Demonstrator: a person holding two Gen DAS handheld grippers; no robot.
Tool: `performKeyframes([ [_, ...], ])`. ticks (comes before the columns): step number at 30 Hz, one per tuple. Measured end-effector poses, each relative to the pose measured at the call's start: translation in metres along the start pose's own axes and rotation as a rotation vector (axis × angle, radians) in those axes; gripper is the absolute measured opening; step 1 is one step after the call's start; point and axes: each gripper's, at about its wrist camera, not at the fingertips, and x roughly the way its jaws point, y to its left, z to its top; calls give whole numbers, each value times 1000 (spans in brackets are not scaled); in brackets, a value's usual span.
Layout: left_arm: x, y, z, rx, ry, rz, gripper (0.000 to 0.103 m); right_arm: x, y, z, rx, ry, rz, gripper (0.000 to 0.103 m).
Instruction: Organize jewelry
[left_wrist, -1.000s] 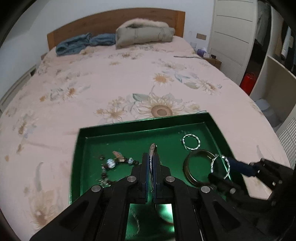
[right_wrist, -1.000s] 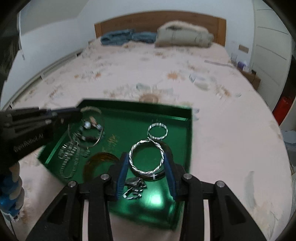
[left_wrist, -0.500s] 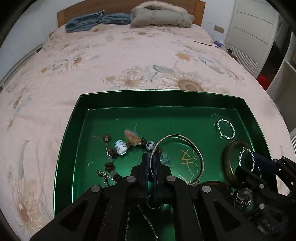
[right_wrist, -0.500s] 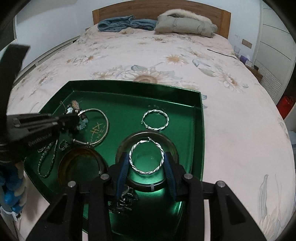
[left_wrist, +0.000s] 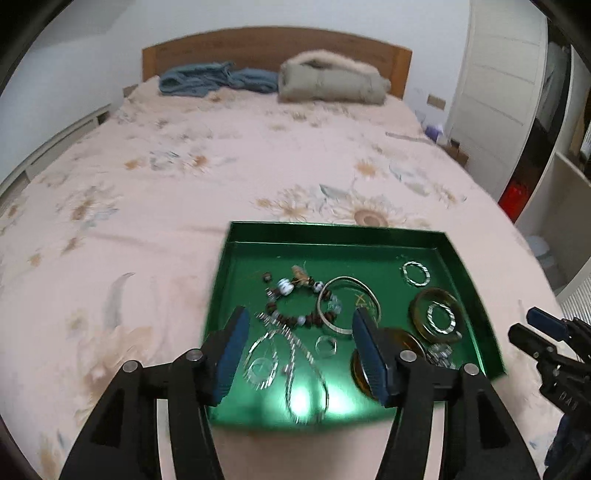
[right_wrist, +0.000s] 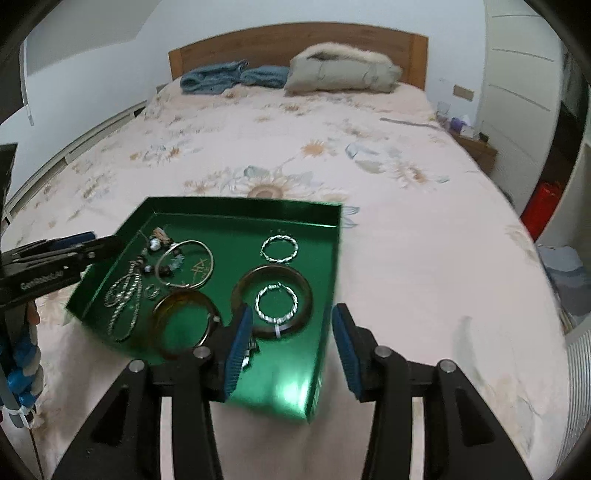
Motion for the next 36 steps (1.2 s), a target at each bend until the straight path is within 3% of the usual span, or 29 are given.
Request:
performKeyframes([
  [7,-94,-1,-43,27,-81,-3,63,-86,13,-31,33,-79,5,47],
  [14,-181,0,-95,5,-147,-55,67,-168,31,-91,66,-136,13,50],
  [18,-213,-4,-123,47,-167,-45,69,-200,38,-126,69,-143,6,51],
  [28,-292,-16,-199,86,-282,39,101,-267,51,-195,71,-183,-22,52],
  [36,-330,-19,-229,89,-347,89,103,-305,58,-222,69,-217,-28,52],
])
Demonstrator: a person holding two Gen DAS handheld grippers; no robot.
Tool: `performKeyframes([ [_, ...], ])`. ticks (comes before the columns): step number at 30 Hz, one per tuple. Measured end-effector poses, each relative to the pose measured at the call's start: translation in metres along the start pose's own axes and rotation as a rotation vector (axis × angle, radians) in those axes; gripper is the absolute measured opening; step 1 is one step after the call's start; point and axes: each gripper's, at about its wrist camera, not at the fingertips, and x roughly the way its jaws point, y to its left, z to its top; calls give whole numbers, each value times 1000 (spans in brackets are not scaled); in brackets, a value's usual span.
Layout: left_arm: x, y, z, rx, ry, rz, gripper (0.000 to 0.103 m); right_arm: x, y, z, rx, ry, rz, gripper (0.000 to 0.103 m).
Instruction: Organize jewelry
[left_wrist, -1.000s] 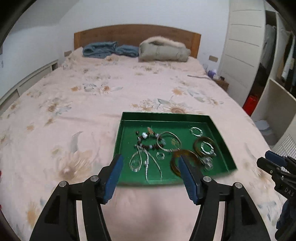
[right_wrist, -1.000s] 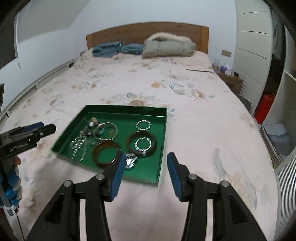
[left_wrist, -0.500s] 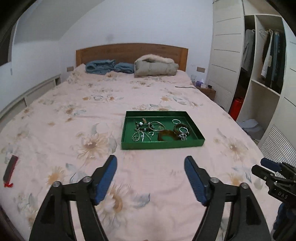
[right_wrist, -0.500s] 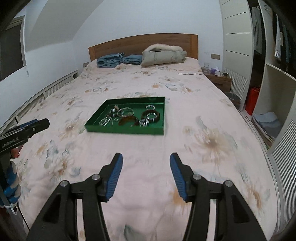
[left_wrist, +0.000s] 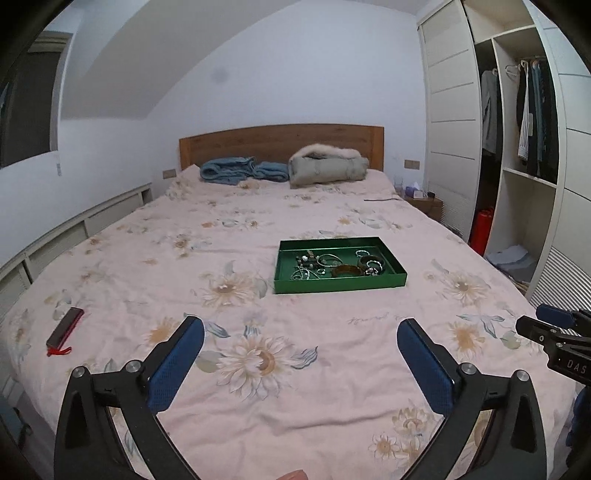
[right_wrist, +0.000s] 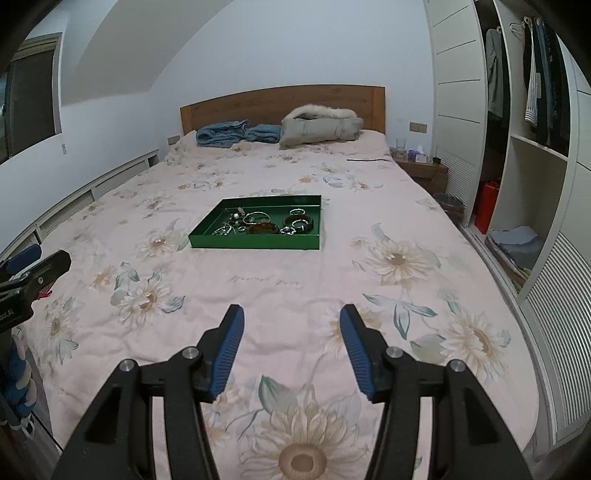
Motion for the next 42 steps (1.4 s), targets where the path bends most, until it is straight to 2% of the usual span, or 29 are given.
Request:
performKeyframes([
  [13,-28,1,-14,11,-36,17,103,-26,-1,-17,18,-28,-49,58],
  [23,-24,1,-24,20,-16,31,103,-27,0,-25,11,-22,-81,64],
  [42,-12,-5,-31,44,26,49,103,-12,-8,-32,13,-3,-111,65],
])
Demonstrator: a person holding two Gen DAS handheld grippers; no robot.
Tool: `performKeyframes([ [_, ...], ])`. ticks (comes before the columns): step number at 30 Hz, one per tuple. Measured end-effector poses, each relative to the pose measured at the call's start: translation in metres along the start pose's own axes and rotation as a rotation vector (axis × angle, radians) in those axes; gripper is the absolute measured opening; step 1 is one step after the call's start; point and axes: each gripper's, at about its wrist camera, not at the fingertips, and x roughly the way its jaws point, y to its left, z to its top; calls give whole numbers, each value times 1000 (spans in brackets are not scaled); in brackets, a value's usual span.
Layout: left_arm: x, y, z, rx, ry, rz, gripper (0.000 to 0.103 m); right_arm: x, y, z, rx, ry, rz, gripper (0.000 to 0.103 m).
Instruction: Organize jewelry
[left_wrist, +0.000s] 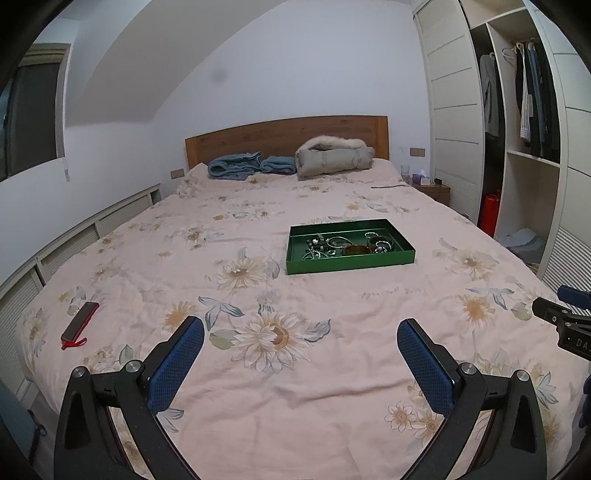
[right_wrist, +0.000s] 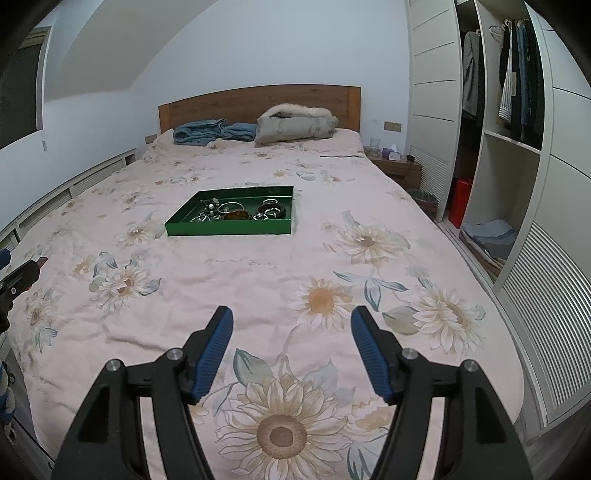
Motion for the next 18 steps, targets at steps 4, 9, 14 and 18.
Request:
performKeyframes([
  [4,3,-1,-1,2,5,0,103,3,-3,-1,3,2,-7,65],
  [9,7,-2,-4,8,15,-1,103,6,-6,-2,4,8,-16,65],
  [14,10,-3,-5,11,26,-2,103,7,-8,-3,-1,12,-23,65],
  [18,12,-3,-7,14,35,-1,103,8,-7,-3,-4,15,-26,65],
])
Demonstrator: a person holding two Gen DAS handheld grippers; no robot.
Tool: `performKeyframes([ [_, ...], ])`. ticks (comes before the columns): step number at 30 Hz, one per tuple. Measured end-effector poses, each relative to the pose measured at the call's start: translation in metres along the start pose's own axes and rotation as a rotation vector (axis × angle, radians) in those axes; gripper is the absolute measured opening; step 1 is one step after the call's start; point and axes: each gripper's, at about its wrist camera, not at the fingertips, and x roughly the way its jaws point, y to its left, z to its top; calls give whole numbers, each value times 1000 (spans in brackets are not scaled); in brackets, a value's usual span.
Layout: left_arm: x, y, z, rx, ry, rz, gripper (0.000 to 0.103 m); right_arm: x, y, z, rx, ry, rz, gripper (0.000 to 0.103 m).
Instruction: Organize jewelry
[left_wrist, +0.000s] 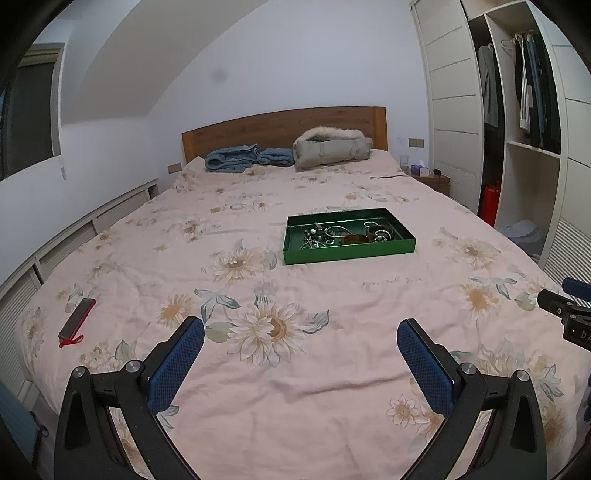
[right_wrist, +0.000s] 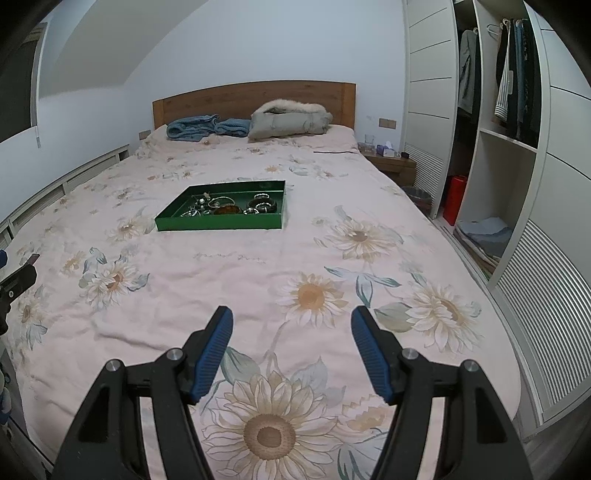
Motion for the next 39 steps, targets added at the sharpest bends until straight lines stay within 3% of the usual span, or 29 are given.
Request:
performKeyframes([
  [39,4,4,-6,-1,36,10,103,2,-1,-6,-13,24,-12,65],
])
